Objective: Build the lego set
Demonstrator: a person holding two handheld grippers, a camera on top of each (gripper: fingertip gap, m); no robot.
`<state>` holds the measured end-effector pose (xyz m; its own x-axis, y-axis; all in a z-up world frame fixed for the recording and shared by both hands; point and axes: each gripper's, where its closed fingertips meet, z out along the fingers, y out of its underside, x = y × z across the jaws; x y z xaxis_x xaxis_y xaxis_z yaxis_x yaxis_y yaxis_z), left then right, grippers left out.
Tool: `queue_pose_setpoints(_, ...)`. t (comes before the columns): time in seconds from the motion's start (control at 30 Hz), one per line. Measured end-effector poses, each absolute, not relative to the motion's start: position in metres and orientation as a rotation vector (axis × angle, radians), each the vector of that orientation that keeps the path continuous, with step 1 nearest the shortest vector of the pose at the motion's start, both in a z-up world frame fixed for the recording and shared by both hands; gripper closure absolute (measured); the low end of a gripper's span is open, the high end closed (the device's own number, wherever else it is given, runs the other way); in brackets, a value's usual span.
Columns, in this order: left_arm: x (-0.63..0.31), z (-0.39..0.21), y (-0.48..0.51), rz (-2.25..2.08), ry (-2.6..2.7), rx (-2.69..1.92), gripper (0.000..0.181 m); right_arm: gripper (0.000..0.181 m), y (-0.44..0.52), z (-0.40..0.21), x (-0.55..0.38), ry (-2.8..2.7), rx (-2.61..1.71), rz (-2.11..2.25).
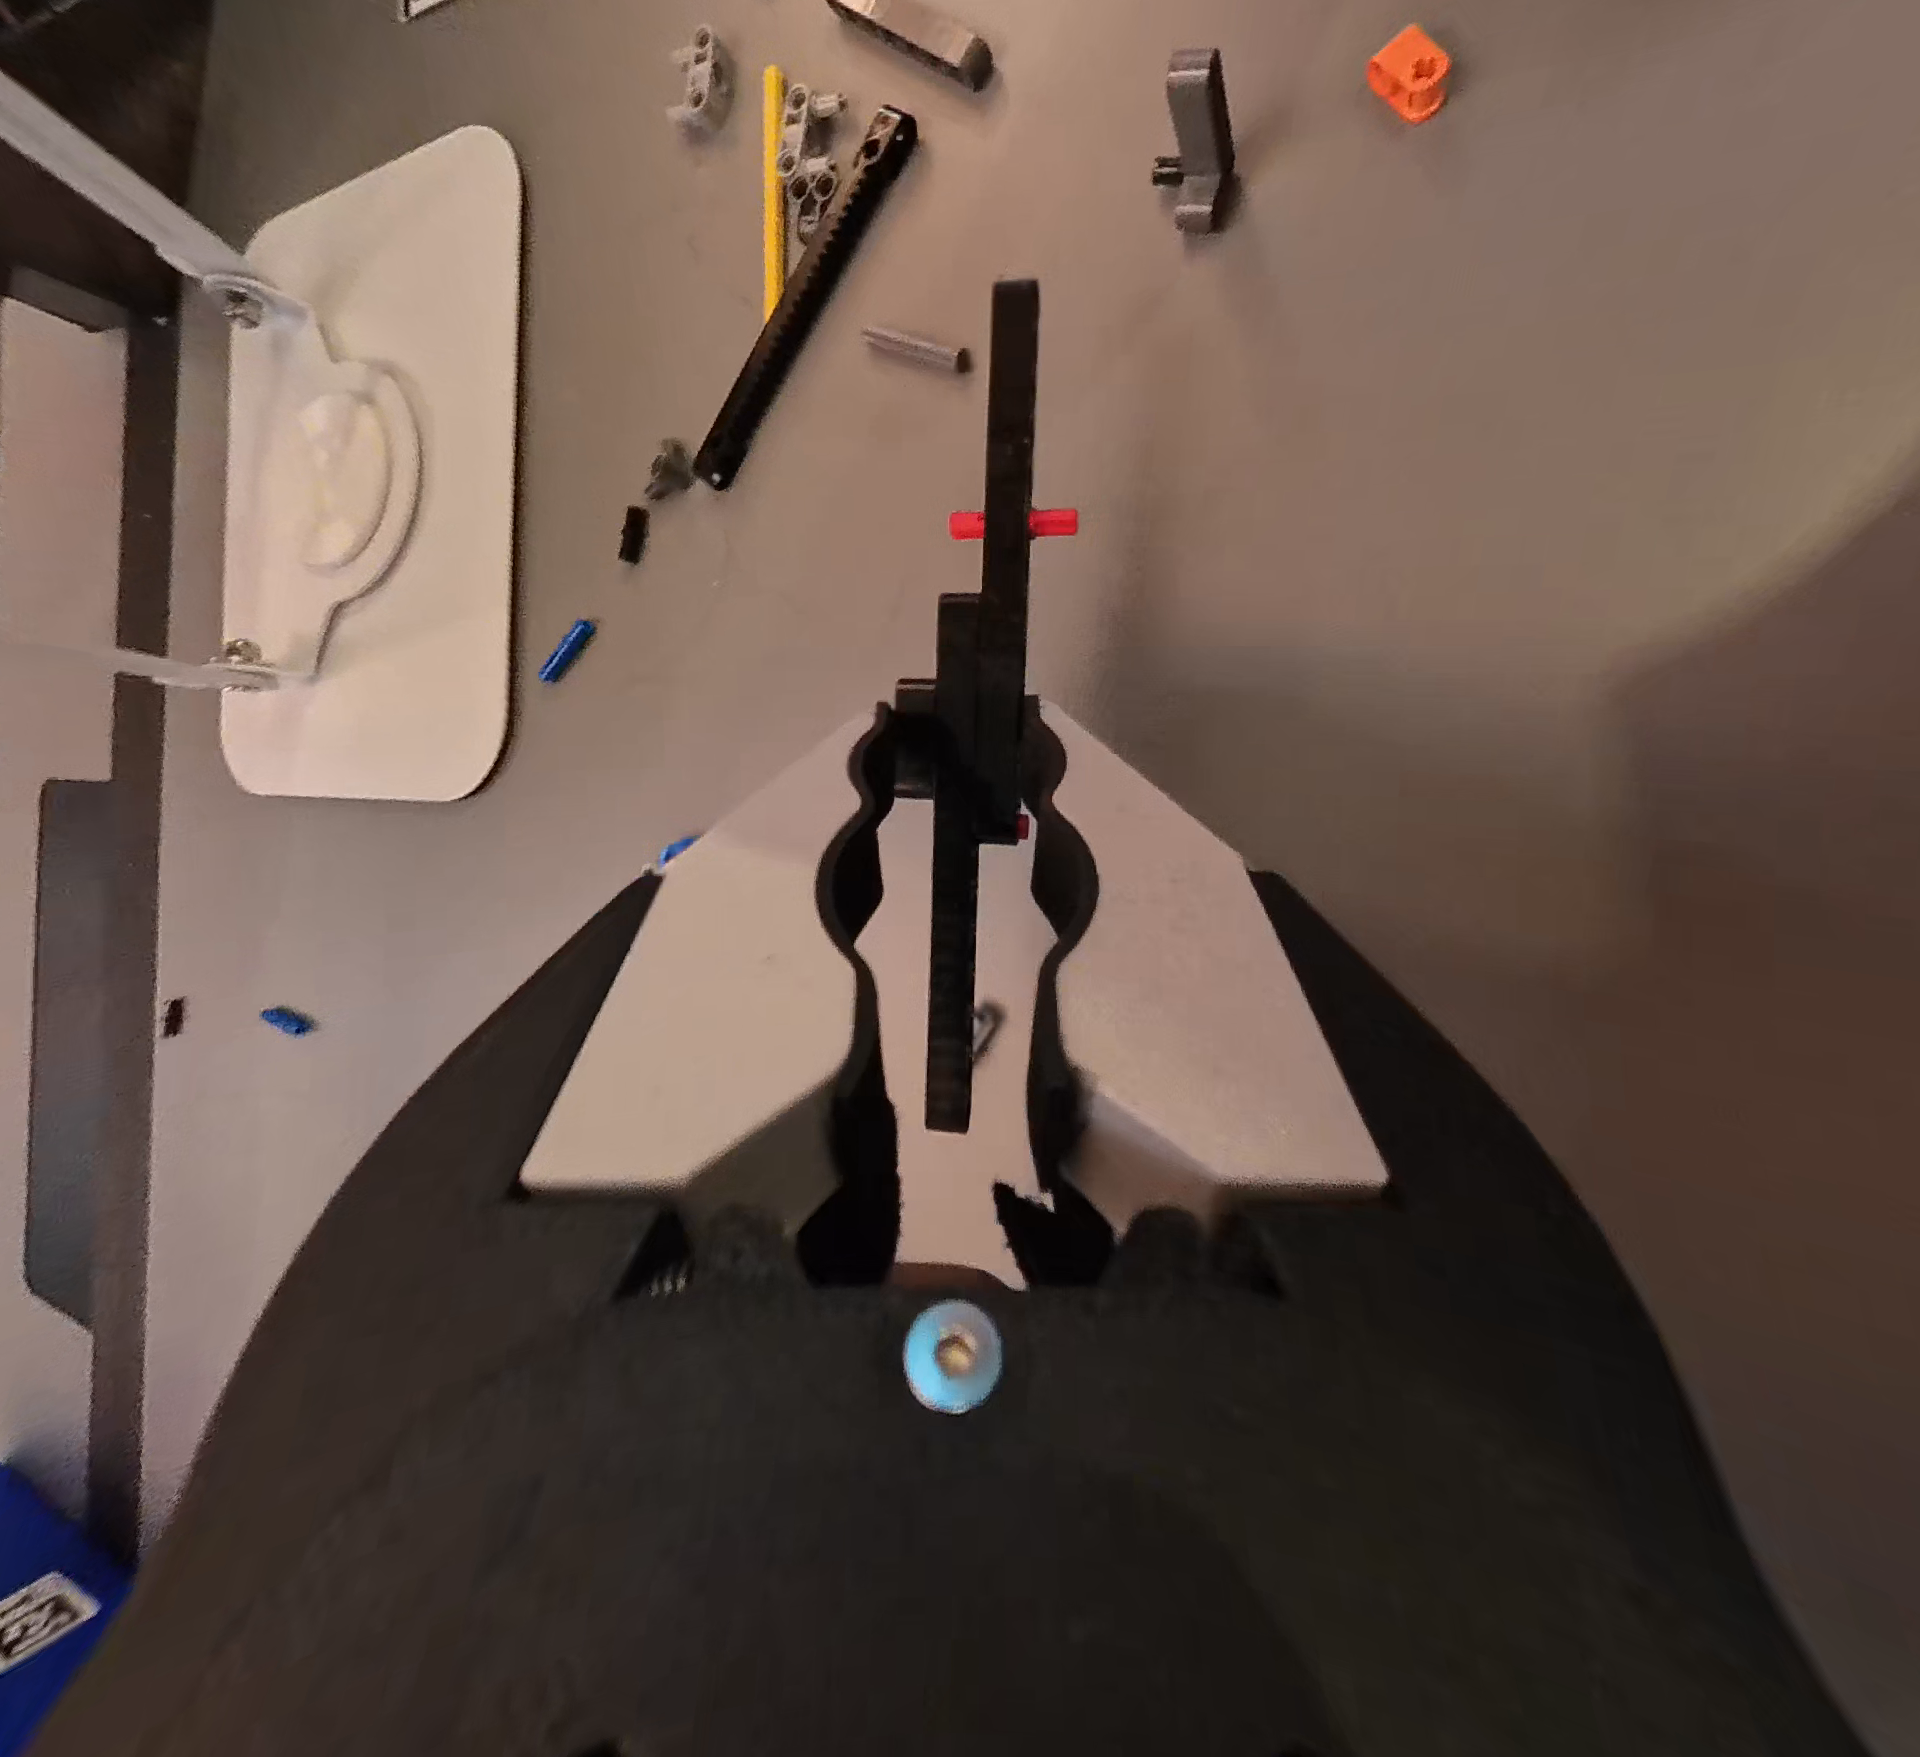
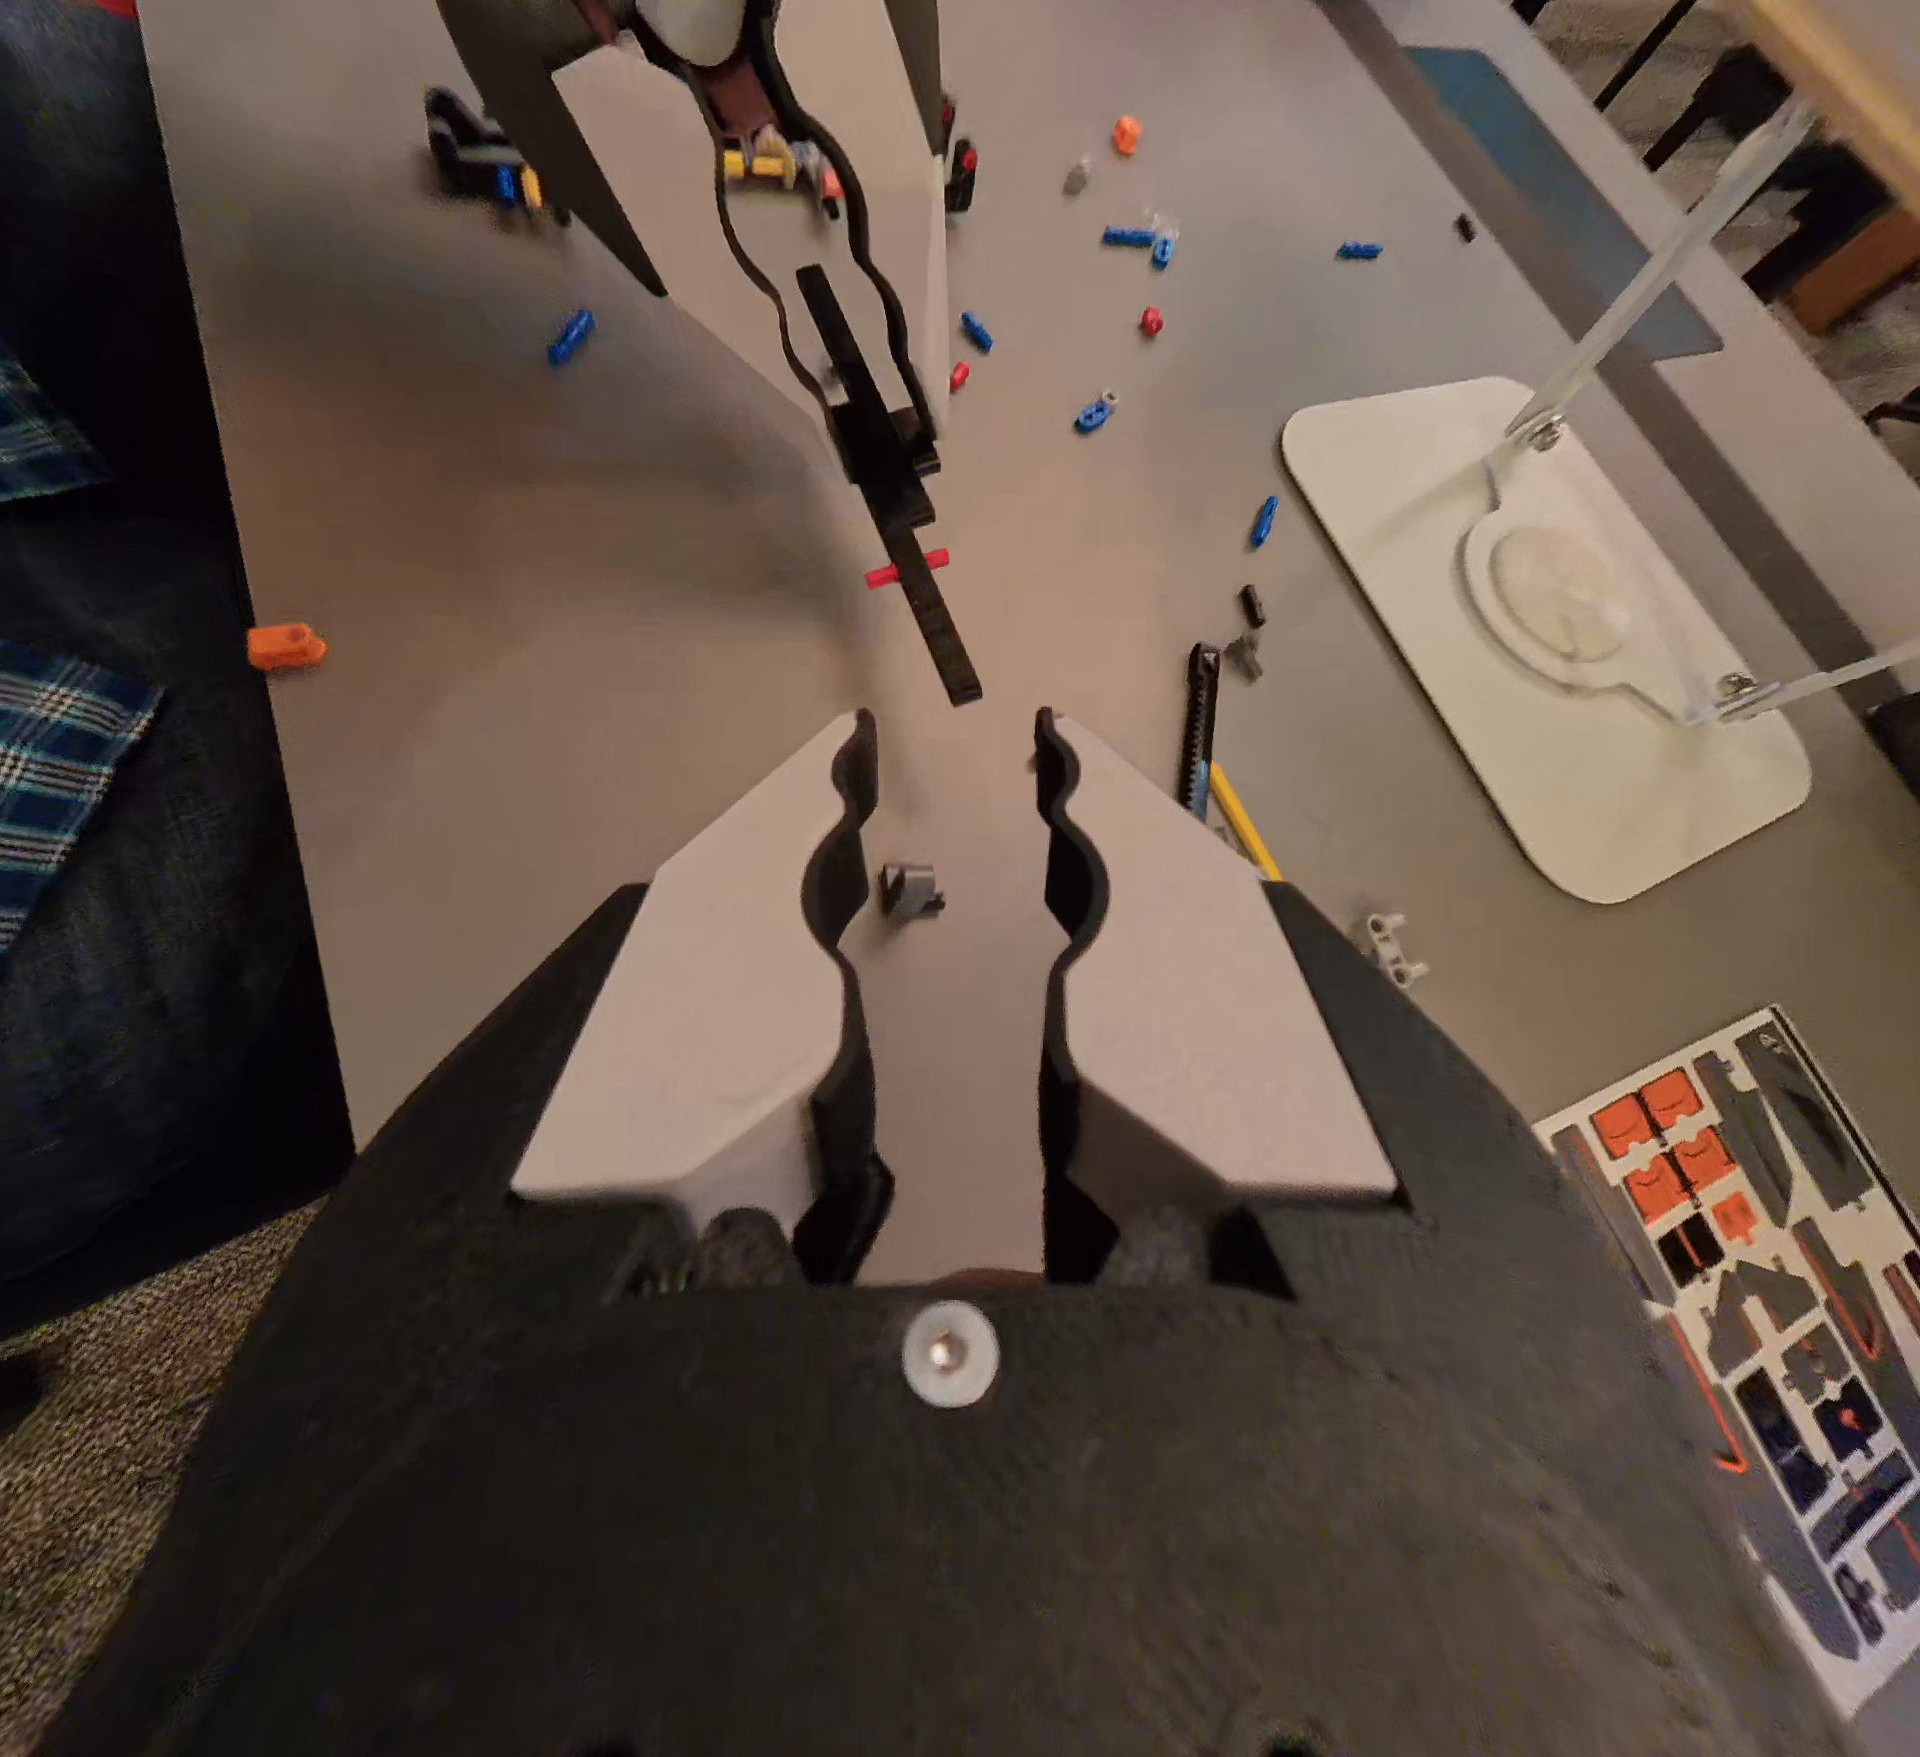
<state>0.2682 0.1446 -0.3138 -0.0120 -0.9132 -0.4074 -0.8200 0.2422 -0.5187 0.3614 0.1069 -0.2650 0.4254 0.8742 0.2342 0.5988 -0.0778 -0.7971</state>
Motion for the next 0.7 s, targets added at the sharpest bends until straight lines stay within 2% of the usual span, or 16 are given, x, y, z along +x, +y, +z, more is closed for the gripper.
queue_pose_setpoints(0.03, 0.264, -0.311, 0.146, -0.169, 1.830, -1.589, 0.160, 0.152, 0.107, -0.261, 0.360, -1.261, -1.774, 0.383)
queue_pose_setpoints(0.47, 0.215, -0.274, 0.163, -0.209, 1.662, -1.641, 0.160, 0.152, 0.108, -0.226, 0.318, -1.135, -1.780, 0.434)
queue_pose_setpoints(0.7, 0.204, -0.274, 0.162, -0.261, 1.620, -1.677, 0.160, 0.150, 0.104, -0.224, 0.304, -1.108, -1.833, 0.431)
